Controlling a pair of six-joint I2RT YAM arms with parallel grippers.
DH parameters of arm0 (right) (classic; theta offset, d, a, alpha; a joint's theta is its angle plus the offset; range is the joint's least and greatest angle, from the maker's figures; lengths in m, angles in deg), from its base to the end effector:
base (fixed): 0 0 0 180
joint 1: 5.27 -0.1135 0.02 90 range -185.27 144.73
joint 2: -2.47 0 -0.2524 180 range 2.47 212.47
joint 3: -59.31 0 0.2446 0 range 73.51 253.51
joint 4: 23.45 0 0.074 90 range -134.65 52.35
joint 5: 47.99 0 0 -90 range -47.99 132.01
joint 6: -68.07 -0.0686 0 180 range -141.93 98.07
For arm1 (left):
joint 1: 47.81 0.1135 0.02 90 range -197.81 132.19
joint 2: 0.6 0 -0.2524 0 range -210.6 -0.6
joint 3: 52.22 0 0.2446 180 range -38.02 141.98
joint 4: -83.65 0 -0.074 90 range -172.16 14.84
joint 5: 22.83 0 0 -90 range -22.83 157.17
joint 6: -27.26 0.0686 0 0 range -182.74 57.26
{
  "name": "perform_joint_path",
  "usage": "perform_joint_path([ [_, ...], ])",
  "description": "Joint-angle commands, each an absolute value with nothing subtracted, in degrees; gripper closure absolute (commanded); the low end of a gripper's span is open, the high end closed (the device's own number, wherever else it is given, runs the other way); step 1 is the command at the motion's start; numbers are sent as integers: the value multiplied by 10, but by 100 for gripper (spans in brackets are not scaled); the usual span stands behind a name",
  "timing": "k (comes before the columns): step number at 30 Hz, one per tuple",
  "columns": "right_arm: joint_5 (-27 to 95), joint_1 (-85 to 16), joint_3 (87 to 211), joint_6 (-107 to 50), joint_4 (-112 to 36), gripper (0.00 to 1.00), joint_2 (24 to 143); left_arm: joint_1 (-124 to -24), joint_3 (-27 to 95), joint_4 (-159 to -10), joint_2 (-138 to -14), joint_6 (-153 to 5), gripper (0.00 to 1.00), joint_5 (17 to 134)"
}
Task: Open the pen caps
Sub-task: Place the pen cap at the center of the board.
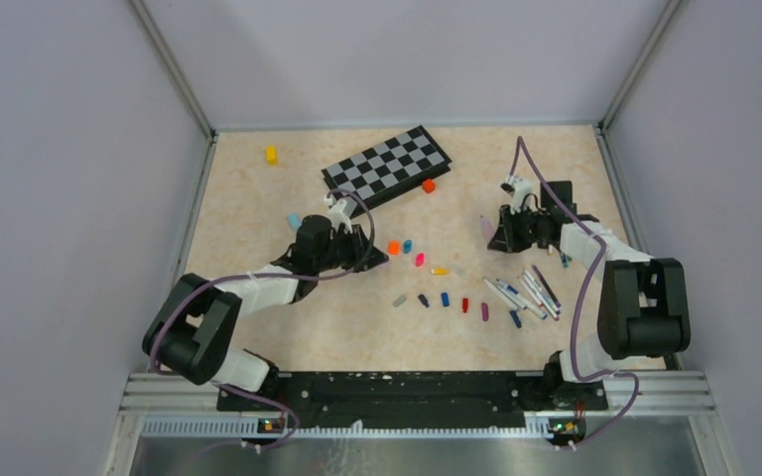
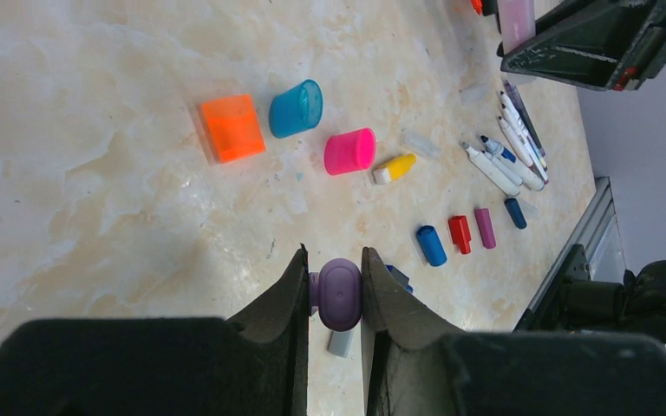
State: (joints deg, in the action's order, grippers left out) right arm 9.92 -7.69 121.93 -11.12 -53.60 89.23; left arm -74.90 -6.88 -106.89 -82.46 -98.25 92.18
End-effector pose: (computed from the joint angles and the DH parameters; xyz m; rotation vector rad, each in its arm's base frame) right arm 0.3042 0.0493 0.1582 -0.4999 2.3706 0.6351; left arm 0.2568 -0.1639 0.1581 0.1393 2.1637 -1.1045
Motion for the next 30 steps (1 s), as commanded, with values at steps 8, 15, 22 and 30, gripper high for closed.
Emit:
perform_joint_path([
  [8,78,-63,1241,-120,-531,92,890,-749,-9,-1045,-875,-978,100,900],
  [15,72,-60,1241,-120,-532,92,889,-748,-13,-1043,-866,-975,100,898],
  [22,29,-55,1250,-90,-557,90,880,-749,-44,-1064,-794,-954,100,893],
  [30,-82,5,1269,59,-681,94,832,-748,-89,-1079,-698,-922,100,906],
])
